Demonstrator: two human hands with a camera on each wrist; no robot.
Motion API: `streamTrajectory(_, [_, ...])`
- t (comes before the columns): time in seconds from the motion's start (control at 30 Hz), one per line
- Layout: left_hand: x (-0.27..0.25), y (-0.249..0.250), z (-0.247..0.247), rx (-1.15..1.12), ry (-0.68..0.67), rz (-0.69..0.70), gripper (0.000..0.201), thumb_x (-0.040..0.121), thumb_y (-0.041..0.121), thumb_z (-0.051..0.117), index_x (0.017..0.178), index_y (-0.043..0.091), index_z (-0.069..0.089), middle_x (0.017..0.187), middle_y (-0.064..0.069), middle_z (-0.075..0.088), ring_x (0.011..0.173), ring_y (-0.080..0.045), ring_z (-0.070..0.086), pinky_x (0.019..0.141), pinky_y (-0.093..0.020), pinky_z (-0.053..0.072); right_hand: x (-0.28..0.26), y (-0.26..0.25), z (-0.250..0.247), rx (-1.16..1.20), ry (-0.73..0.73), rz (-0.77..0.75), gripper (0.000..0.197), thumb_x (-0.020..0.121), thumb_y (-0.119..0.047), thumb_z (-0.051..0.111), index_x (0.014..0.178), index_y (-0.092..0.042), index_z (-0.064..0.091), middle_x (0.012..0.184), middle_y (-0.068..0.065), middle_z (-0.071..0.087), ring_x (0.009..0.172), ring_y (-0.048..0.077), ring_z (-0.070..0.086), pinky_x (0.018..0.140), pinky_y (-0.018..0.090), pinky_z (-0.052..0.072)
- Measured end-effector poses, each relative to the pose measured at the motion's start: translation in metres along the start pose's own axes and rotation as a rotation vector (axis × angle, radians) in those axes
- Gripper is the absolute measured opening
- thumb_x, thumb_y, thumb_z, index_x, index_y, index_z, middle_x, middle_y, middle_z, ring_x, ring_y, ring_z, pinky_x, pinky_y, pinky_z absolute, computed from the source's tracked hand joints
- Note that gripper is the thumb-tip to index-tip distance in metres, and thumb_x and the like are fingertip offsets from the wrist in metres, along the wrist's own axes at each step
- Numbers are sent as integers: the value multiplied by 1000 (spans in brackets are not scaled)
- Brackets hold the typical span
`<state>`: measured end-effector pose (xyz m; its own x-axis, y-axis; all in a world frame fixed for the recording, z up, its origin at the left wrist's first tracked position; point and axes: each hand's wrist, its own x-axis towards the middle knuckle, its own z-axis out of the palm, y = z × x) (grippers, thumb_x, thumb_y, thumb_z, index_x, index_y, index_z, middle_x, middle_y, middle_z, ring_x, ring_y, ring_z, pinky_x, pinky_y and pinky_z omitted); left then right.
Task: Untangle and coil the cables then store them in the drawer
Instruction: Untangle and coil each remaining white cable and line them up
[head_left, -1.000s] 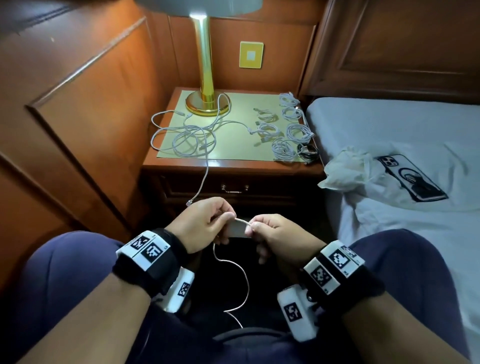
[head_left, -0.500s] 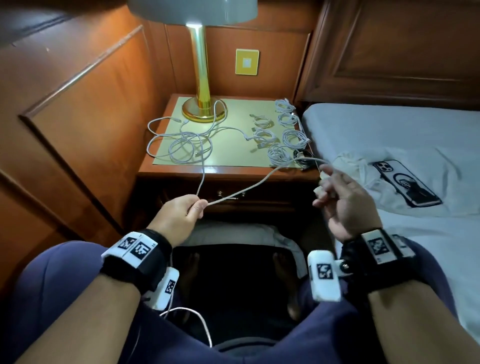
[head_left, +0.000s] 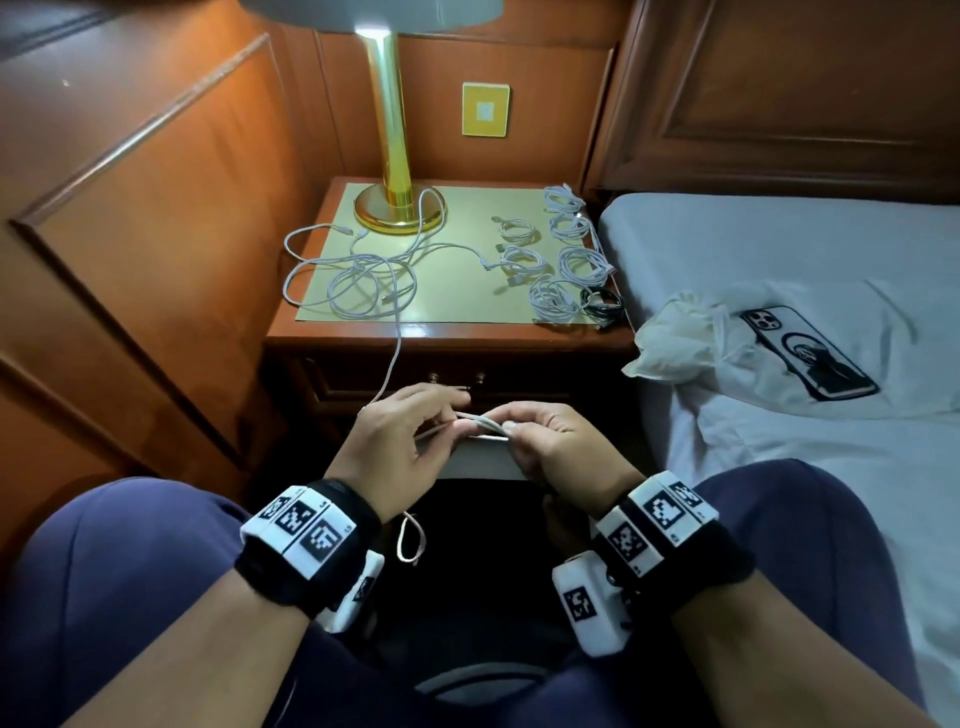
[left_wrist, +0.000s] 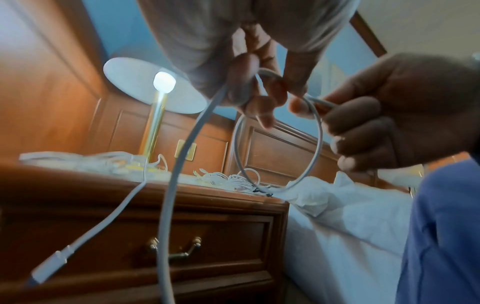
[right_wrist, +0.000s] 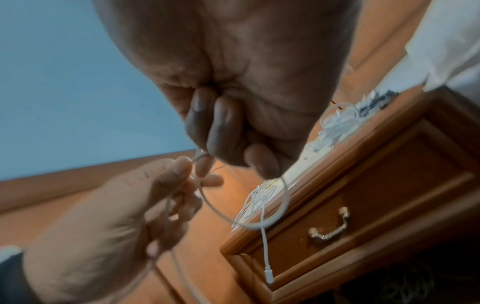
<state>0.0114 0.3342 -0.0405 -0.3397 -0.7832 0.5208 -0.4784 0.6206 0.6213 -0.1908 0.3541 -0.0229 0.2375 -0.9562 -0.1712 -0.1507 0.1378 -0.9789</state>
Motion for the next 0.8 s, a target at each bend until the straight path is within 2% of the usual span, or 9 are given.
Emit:
streamTrajectory(0.07, [0,0,2,-36,-5,-96,23,90,28,73,74,15,61,78,4,71,70,-12,67,66,-36,55,-2,-1,2,189,-65,71,32,99,2,35,115,8,62,47,-6,36,41,5,30,43,17,27])
streamTrajectory(0.13, [0,-2,2,-50,0,-182,28,89,32,72,71,17,58,65,0,63,56,-21,57,55,-40,47,-6,-3,4,277,-162,88,32,92,-5,41,118,2,60,53,-1,50,48,10,45,51,22,38])
streamTrajectory(0.2, [-1,0,1,-94,-1,-242,30,90,31,71,70,14,57,63,-1,61,56,-22,55,54,-40,47,-9,-5,3,194,-243,69,28,97,-11,47,123,-7,56,74,6,69,68,17,66,64,27,48])
streamTrajectory(0.27, [0,6,-1,-148,-2,-286,30,91,25,72,69,12,58,63,1,64,56,-16,56,54,-35,48,-9,-7,0,56,-234,50,20,102,-10,50,120,-11,58,95,10,76,88,23,73,74,29,52])
streamTrajectory(0.37, [0,12,-1,-241,-3,-351,31,91,22,72,69,7,58,62,-4,67,55,-11,56,55,-26,46,-8,-4,0,-86,-64,-23,7,97,-16,63,100,-15,69,91,10,77,89,28,75,89,45,57])
streamTrajectory(0.43, [1,13,-1,-326,-6,-388,31,92,22,71,71,5,56,59,-7,65,51,-8,52,54,-18,41,-8,-1,3,-254,57,-99,7,92,-26,67,89,-20,70,78,4,76,76,21,75,83,50,59])
streamTrajectory(0.53, [5,13,1,-431,-40,-478,21,93,18,70,82,7,57,55,-14,61,43,-9,45,47,-14,35,-9,0,6,-517,188,-148,11,91,-33,65,86,-23,66,67,-2,72,56,11,70,65,42,59])
streamTrajectory(0.63, [5,13,2,-427,-92,-515,7,95,19,67,91,13,68,55,-6,61,42,-5,48,46,-12,36,-7,1,11,-848,290,-138,23,89,-48,58,91,-25,62,72,-4,70,66,17,68,64,35,55])
streamTrajectory(0.8, [5,7,0,-384,-99,-490,16,98,21,63,90,18,76,55,-1,62,50,-6,50,52,-15,38,-4,-4,14,-1105,408,-134,37,93,-59,50,85,-23,58,73,-1,67,74,25,66,57,29,36])
